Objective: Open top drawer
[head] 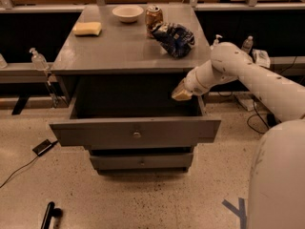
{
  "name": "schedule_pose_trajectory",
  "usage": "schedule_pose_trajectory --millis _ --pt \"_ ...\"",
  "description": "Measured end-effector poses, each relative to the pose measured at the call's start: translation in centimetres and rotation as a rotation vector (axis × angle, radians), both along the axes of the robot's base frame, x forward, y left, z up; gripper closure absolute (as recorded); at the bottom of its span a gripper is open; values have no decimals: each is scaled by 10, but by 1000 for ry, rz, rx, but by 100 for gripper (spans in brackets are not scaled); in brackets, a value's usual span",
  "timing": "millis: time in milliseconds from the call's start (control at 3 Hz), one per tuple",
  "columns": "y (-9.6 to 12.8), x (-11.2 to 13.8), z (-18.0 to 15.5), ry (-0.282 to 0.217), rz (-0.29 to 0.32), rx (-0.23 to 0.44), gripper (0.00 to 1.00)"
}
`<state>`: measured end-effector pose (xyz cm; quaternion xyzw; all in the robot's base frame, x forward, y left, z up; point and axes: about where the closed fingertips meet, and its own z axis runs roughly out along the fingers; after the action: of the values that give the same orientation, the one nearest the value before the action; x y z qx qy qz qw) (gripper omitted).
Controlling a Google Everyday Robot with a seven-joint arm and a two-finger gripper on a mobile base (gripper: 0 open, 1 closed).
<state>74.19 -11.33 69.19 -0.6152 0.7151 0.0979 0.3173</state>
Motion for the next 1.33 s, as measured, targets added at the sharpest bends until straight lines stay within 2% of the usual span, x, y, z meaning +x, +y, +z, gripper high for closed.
schedule_pose_trajectory --millis 333,667,1000,1333 --pt "-12 -8 -32 94 -25 -32 100" --pt "-16 -25 -49 152 -28 -17 100" --pt "-15 -42 -56 188 -20 14 100" --pt "-16 -69 -47 196 -26 34 100"
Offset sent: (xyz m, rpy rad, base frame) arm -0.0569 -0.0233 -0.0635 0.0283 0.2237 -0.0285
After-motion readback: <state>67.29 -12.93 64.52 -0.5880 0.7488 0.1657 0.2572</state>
